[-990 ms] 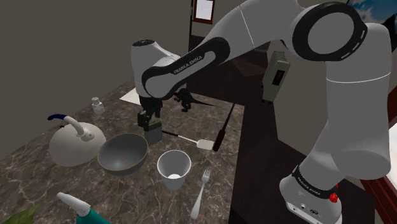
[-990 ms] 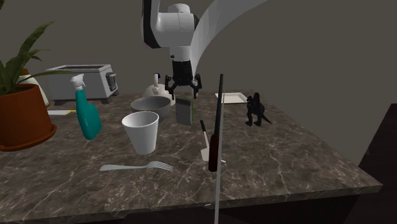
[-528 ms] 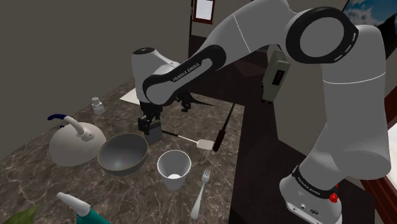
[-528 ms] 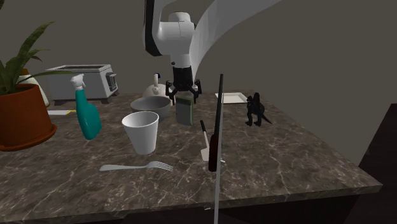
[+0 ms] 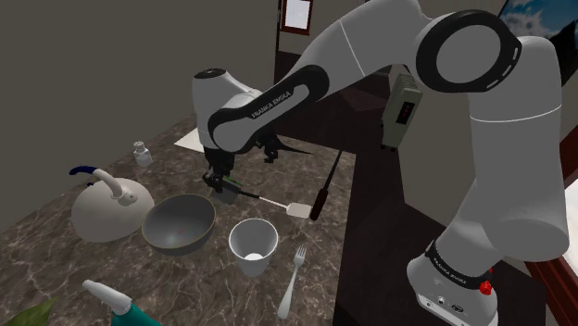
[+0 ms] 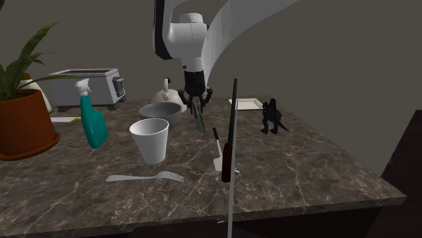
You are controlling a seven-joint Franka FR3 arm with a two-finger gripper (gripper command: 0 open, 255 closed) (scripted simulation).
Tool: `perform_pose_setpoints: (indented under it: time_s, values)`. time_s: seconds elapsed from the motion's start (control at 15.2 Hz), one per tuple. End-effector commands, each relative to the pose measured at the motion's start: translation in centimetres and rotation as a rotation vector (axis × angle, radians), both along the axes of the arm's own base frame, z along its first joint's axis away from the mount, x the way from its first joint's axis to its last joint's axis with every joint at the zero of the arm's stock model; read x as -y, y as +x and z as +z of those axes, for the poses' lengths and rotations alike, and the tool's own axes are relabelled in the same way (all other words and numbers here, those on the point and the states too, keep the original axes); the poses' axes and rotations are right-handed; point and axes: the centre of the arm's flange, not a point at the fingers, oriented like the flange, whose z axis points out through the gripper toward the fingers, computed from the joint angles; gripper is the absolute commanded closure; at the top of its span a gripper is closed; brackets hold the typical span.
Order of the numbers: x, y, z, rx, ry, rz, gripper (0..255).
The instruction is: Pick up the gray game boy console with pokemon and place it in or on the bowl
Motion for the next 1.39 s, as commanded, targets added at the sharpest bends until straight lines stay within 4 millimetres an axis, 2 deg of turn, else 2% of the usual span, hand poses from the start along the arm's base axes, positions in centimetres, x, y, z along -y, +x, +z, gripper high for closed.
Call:
perform_pose_setpoints:
  time_s: [0.0,0.33,1.32]
  values:
    - [-0.2,-0.1,-0.1,-0.003,0.001,0.002,255]
    - [-0.2,-0.1,-0.1,-0.003,0.001,0.002,255]
    - [-0.2,-0.1,7.8,-0.003,0.001,0.002,255]
